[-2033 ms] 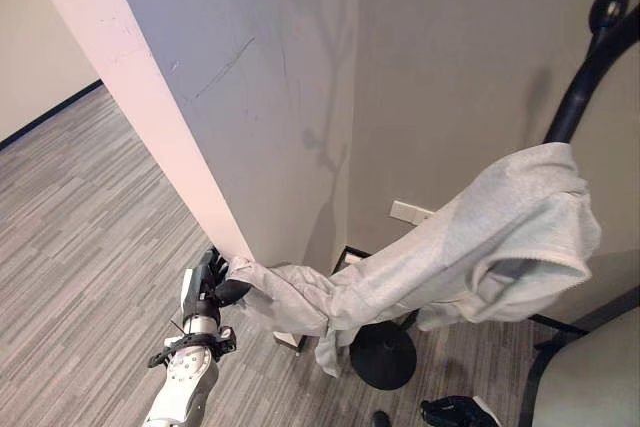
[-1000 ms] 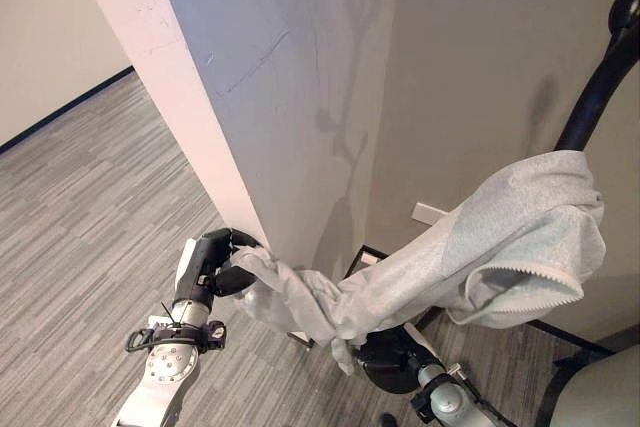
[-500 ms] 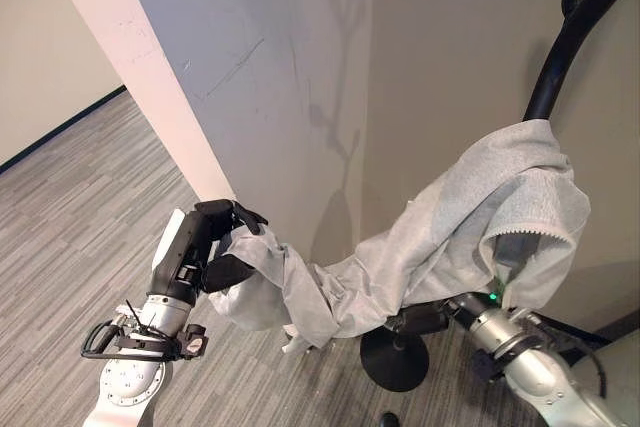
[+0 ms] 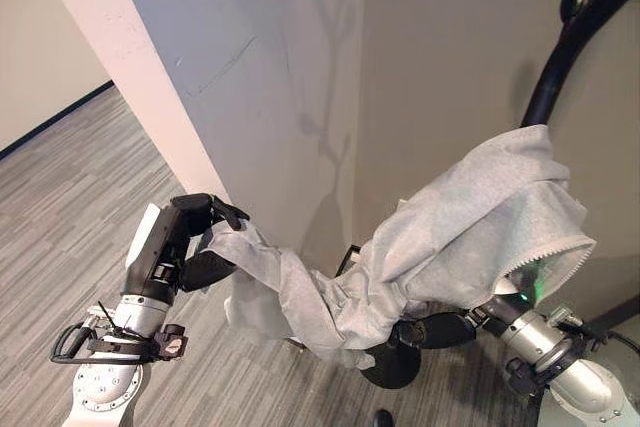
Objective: Hang the clothes on the sofa on the clothes rack.
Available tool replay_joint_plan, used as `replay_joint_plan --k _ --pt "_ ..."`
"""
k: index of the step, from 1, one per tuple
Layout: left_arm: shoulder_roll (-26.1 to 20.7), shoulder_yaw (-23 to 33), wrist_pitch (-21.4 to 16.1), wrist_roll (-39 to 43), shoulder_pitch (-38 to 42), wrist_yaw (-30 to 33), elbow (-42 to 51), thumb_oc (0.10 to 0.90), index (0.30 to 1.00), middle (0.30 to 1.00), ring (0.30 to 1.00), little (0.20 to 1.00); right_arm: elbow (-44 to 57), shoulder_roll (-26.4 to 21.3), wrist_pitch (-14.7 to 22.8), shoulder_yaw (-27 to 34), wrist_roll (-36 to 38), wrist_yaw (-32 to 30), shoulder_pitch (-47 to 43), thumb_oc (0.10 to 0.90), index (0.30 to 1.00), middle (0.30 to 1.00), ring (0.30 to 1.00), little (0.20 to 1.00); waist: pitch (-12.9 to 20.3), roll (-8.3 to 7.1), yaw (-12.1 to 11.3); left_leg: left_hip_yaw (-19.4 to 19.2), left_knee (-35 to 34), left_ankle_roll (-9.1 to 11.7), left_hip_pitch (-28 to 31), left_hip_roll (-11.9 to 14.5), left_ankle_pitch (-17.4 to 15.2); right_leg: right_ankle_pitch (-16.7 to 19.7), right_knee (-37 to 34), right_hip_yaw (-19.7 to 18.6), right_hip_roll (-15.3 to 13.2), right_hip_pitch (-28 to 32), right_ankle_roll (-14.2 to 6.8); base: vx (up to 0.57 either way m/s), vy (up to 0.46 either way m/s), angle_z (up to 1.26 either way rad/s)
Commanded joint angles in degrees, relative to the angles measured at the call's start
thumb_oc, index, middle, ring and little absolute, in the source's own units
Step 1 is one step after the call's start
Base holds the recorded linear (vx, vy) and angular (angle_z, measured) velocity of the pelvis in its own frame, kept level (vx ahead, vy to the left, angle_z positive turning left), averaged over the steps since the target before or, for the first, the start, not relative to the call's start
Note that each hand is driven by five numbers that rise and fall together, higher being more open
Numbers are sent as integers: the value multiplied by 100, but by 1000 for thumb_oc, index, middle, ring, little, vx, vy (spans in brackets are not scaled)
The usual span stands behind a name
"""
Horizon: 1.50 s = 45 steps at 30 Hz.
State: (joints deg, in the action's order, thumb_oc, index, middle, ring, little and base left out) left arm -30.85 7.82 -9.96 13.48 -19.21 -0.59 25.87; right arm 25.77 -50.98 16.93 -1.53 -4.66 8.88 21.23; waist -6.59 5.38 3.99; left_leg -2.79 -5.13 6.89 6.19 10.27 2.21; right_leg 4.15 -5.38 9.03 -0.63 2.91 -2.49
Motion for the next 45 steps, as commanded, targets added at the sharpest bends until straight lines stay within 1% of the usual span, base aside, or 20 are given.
replay_joint_plan --k 1,5,6,7,8,10,13,14,15,18,19,21,25,26,27,28,36,39,42,45 --pt "-349 432 -647 169 637 239 343 400 300 300 300 300 600 101 207 132 1492 247 -294 800 900 900 900 900 488 -222 37 -179 330 160 76 427 -249 -714 41 52 -83 217 -168 0 0 0" --pt "-289 421 -630 123 681 282 302 400 300 300 300 300 274 636 -54 -68 2859 653 -326 800 900 900 900 900 490 -247 28 -199 361 173 83 454 -265 -709 44 45 -62 229 -152 0 0 0" --pt "-276 402 -622 111 700 280 255 400 300 300 300 300 185 711 -203 -146 3417 878 -339 800 900 900 900 900 502 -268 18 -212 360 182 87 465 -273 -707 43 48 -55 229 -152 0 0 0" --pt "-264 381 -608 104 703 267 227 400 300 300 300 300 135 719 -298 -192 3805 1043 -330 800 900 900 900 900 507 -287 15 -225 359 190 92 476 -278 -701 44 55 -52 225 -154 0 0 0" --pt "-264 381 -609 104 703 267 226 400 300 300 300 300 126 714 -299 -184 3836 1066 -334 800 900 900 900 900 508 -286 15 -226 358 191 92 476 -279 -701 44 55 -51 225 -153 0 0 0" --pt "-243 286 -555 45 757 213 147 400 300 300 300 300 -108 682 -654 -378 4887 1414 -416 800 900 900 900 900 530 -321 -10 -246 346 219 100 492 -282 -696 41 60 -41 222 -154 0 0 0" --pt "-198 147 -496 39 819 172 78 400 300 300 300 300 -382 675 -964 -676 5678 1525 -515 800 900 900 900 900 546 -353 -41 -263 347 233 106 502 -288 -682 41 69 -46 216 -156 0 0 0" --pt "-116 -24 -442 38 950 204 8 400 300 300 300 300 -699 923 -1090 -1093 6105 1493 -840 800 900 900 900 900 548 -361 -86 -280 344 241 125 501 -301 -670 41 79 -51 223 -160 0 0 0" --pt "-120 -20 -442 36 953 206 5 400 300 300 300 300 -712 929 -1086 -1104 6105 1494 -857 800 900 900 900 900 543 -365 -83 -282 344 241 126 501 -301 -670 41 78 -51 224 -160 0 0 0" --pt "1 -250 -441 58 1136 267 -81 400 300 300 300 300 -1038 1457 -1016 -1535 6035 1326 -1247 800 900 900 900 900 539 -340 -130 -295 327 234 143 499 -322 -668 41 79 -54 228 -159 0 0 0" --pt "0 -249 -441 58 1137 267 -82 400 300 300 300 300 -1040 1458 -1014 -1537 6035 1326 -1251 800 900 900 900 900 537 -341 -129 -295 327 234 144 499 -322 -668 41 79 -54 229 -159 0 0 0" --pt "208 -542 -486 123 1325 569 -148 400 300 300 300 300 -1471 2523 -566 -1960 6160 922 -1850 800 900 900 900 900 547 -264 -202 -307 312 220 147 497 -331 -657 38 74 -55 218 -152 0 0 0" --pt "278 -696 -516 217 1369 787 -202 400 300 300 300 300 -1522 2841 -310 -2141 6199 628 -2236 800 900 900 900 900 540 -244 -240 -311 326 208 150 492 -333 -638 38 62 -64 211 -146 0 0 0" --pt "284 -727 -510 224 1359 825 -208 400 300 300 300 300 -1518 2910 -271 -2178 6234 585 -2312 657 686 686 686 686 538 -244 -252 -314 331 207 148 491 -334 -636 38 59 -67 212 -145 0 0 0" --pt "298 -755 -518 228 1343 871 -217 400 300 300 300 300 -1507 2944 -220 -2213 6202 510 -2391 455 382 382 382 382 536 -244 -260 -316 335 206 146 488 -334 -629 38 57 -72 210 -146 0 0 0" --pt "310 -779 -524 238 1321 902 -234 400 300 300 300 300 -1483 2941 -198 -2234 6128 435 -2452 400 300 300 300 300 533 -245 -270 -317 338 203 145 482 -334 -623 38 52 -73 205 -146 0 0 0" --pt "323 -693 -580 106 1151 1073 -274 400 300 300 300 300 -1221 2770 -98 -2033 5840 178 -2304 400 300 300 300 300 523 -288 -295 -309 345 196 134 468 -348 -620 42 74 -92 207 -154 0 0 0" --pt "322 -528 -656 -62 1100 1231 -316 400 300 300 300 300 -1009 2594 -31 -1789 5390 8 -2245 400 300 300 300 300 520 -313 -292 -296 351 192 130 464 -371 -616 44 80 -97 209 -161 0 0 0" --pt "365 -253 -721 -292 1131 1537 -397 400 300 300 300 300 -676 2362 93 -1307 4835 -208 -2227 400 300 300 300 300 526 -347 -288 -288 358 190 123 464 -378 -612 45 80 -95 208 -172 0 0 0" --pt "350 170 -797 -673 1284 2035 -506 400 300 300 300 300 -365 2032 300 -639 4085 -626 -2622 400 300 300 300 300 578 -414 -284 -291 357 182 122 466 -403 -602 48 67 -91 194 -191 1 11 0"
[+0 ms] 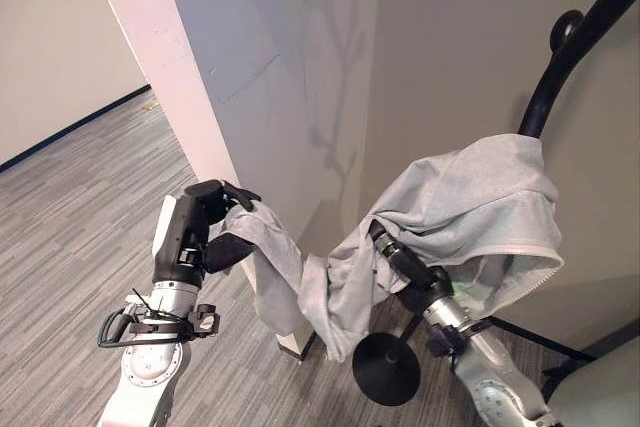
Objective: Hang the clothes on the sofa on the clothes rack.
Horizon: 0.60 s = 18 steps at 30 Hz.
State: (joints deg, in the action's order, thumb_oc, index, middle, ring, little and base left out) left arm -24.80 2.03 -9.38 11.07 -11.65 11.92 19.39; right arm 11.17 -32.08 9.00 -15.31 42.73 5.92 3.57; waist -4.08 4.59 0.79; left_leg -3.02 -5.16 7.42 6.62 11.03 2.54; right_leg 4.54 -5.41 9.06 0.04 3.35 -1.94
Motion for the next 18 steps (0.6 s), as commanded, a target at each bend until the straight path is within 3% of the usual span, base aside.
replay_joint_plan --k 1,4,5,8,18 --pt "-254 747 -855 -445 547 795 137 400 300 300 300 300 1098 143 1088 739 -668 -348 -874 400 300 300 300 300 313 -335 33 -270 366 128 75 390 -439 -640 53 61 -159 147 -247 0 0 0" --pt "-341 897 -860 -757 657 987 118 400 300 300 300 300 1179 -5 1167 931 -1002 -537 -1241 400 300 300 300 300 348 -379 23 -266 373 121 72 392 -455 -628 57 47 -156 143 -255 0 0 0" --pt "-520 1039 -878 -1156 849 1229 85 400 300 300 300 300 1192 -190 1257 1012 -1285 -773 -1845 400 300 300 300 300 387 -449 -8 -280 393 111 63 391 -478 -613 66 27 -152 133 -260 0 0 0" --pt "-574 1093 -901 -1229 956 1316 113 400 300 300 300 300 1120 -279 1251 959 -1398 -929 -2229 400 300 300 300 300 408 -503 -31 -280 400 105 49 392 -486 -601 74 19 -148 124 -263 -6 10 0" --pt "-669 950 -888 -1269 1238 1326 197 400 300 300 300 300 1013 -593 1264 777 -1036 -1207 -3406 400 300 300 300 300 497 -775 -106 -263 375 71 10 353 -495 -556 98 25 -145 63 -276 0 0 0"
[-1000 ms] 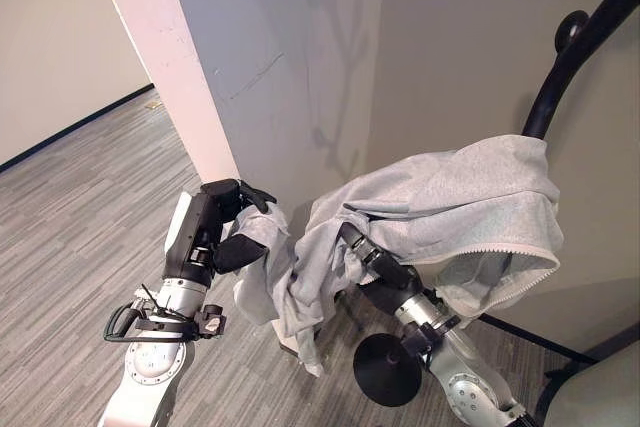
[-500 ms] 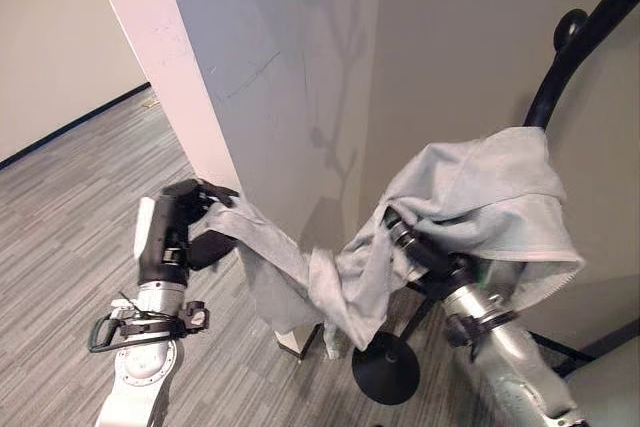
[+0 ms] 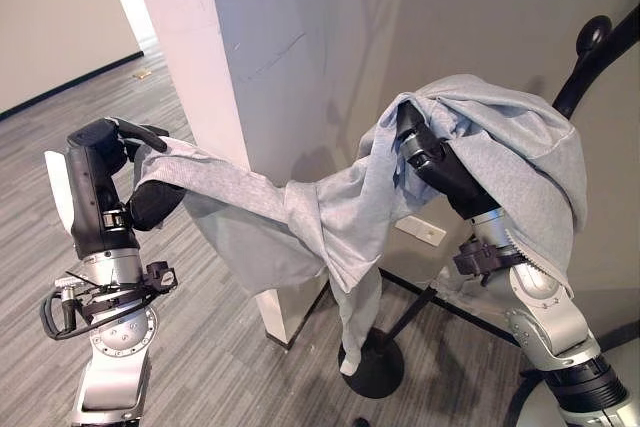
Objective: Hang the clothes on the sofa on the clothes rack.
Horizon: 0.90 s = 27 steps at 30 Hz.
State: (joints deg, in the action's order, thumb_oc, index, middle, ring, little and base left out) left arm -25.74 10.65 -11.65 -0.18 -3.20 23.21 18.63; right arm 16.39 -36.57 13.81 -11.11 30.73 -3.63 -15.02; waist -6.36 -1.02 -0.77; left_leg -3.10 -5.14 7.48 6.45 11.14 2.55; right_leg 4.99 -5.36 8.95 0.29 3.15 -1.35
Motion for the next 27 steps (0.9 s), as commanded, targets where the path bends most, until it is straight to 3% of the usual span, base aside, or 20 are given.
replay_joint_plan --k 1,9,21,27 --pt "-570 99 -659 -142 398 197 273 400 300 300 300 300 472 -150 786 340 168 -256 -1579 400 300 300 300 300 718 -209 55 -259 372 64 27 341 -496 -601 92 33 -171 81 -337 0 0 0" --pt "-645 144 -653 -156 538 224 322 400 300 300 300 300 430 -662 868 650 202 -538 -2079 400 300 300 300 300 795 -287 97 -264 345 46 56 328 -504 -595 99 12 -167 65 -348 -1 0 0" --pt "-1171 147 -559 -372 1458 309 20 400 300 300 300 300 88 -1955 1042 808 696 -805 -3142 400 300 300 300 300 929 -396 294 -304 292 63 42 275 -422 -536 121 6 -189 5 -360 -7 2 -3" --pt "-1124 140 -562 -276 1532 127 53 400 300 300 300 300 42 -2313 1140 1330 927 -811 -2776 400 300 300 300 300 1000 -387 442 -358 261 46 62 227 -434 -497 117 -37 -209 -23 -393 -25 9 -2"
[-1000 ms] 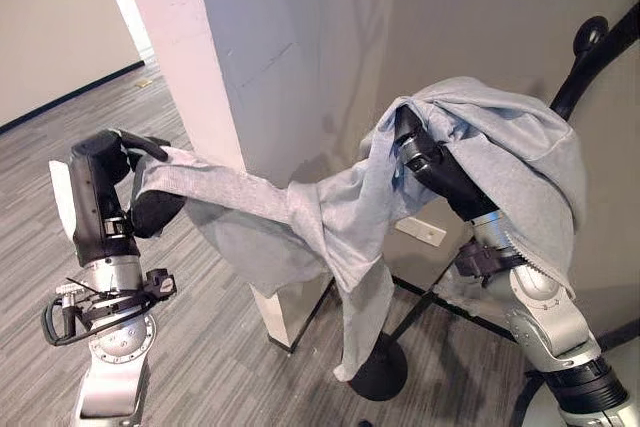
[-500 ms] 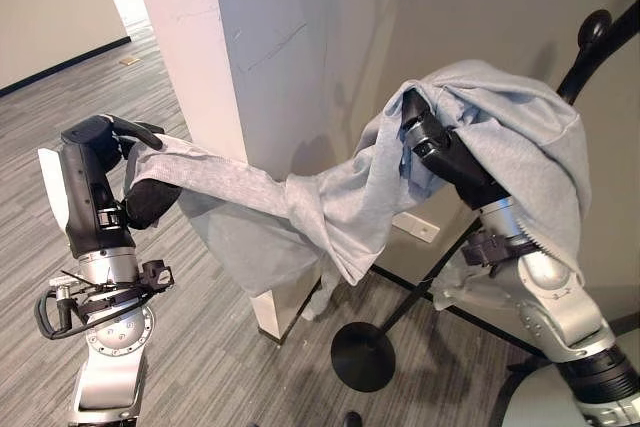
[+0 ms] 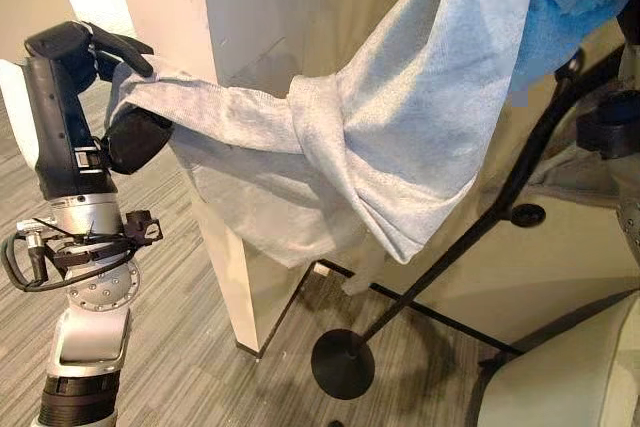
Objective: Hang the clothes on the sofa on the clothes rack.
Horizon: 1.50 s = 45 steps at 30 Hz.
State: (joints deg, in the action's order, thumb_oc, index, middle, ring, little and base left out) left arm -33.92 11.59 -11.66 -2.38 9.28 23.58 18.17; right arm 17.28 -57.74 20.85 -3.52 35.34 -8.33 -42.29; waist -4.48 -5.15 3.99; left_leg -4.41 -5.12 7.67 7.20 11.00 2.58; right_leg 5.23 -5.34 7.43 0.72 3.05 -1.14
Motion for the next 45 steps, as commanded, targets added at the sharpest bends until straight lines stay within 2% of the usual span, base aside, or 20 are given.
replay_joint_plan --k 1,3,4,11,12,20,29,32,34,38,45 --pt "-289 35 -570 -21 267 45 111 400 300 300 300 300 -67 -250 452 690 490 -352 42 400 300 300 300 300 838 32 -8 -222 239 25 7 242 -476 -552 103 103 -239 -1 -429 5 12 -5" --pt "-253 18 -595 47 258 -39 125 400 300 300 300 300 -105 -364 489 935 495 -371 257 400 300 300 300 300 848 38 35 -233 223 21 6 231 -470 -546 95 104 -240 -2 -434 -27 6 0" --pt "-211 6 -600 63 335 -79 129 400 300 300 300 300 -21 -416 564 1309 465 -351 590 400 300 300 300 300 847 51 105 -253 208 15 -25 200 -410 -498 98 108 -257 -30 -437 -51 10 0" --pt "-166 -87 -641 15 532 -56 70 400 300 300 300 300 231 -385 627 1796 513 -184 1192 400 300 300 300 300 850 78 213 -267 171 -9 -60 132 -401 -441 100 104 -328 -94 -480 -27 28 -2" --pt "-103 -30 -667 42 427 -129 143 400 300 300 300 300 310 -285 605 2089 476 -116 1563 400 300 300 300 300 853 99 260 -272 161 -48 -51 74 -437 -395 98 70 -383 -119 -525 -19 74 -11" --pt "118 107 -722 190 138 -305 260 400 300 300 300 300 531 212 624 3079 360 5 2737 400 300 300 300 300 892 134 351 -276 105 -148 -57 -71 -505 -330 106 25 -521 -182 -615 -9 71 -4" --pt "267 232 -777 257 -9 -409 268 400 300 300 300 300 295 801 783 4053 181 -347 3648 400 300 300 300 300 952 208 552 -336 55 -286 -31 -264 -600 -267 121 -95 -665 -258 -716 -6 65 0" --pt "166 146 -741 193 167 -351 -7 400 300 300 300 300 -71 904 772 4068 349 -421 3859 400 300 300 300 300 973 220 632 -390 42 -318 13 -313 -634 -246 137 -164 -704 -277 -745 7 43 -11" --pt "-107 -22 -646 -96 582 -171 -505 400 300 300 300 300 -350 936 677 3894 454 -364 3916 400 300 300 300 300 996 237 701 -464 36 -331 60 -334 -647 -241 151 -248 -706 -295 -760 19 16 -16" --pt "-244 -150 -617 -246 852 -67 -773 400 300 300 300 300 -406 989 646 3830 478 -292 3957 400 300 300 300 300 1012 254 728 -494 34 -327 89 -322 -663 -251 150 -275 -699 -289 -762 19 -2 0" --pt "-746 -1379 -331 -643 2399 6 -2249 400 300 300 300 300 -979 586 325 3198 757 -5 3783 400 300 300 300 300 1022 315 823 -537 28 -249 186 -240 -679 -353 142 -294 -622 -224 -751 43 -34 8"
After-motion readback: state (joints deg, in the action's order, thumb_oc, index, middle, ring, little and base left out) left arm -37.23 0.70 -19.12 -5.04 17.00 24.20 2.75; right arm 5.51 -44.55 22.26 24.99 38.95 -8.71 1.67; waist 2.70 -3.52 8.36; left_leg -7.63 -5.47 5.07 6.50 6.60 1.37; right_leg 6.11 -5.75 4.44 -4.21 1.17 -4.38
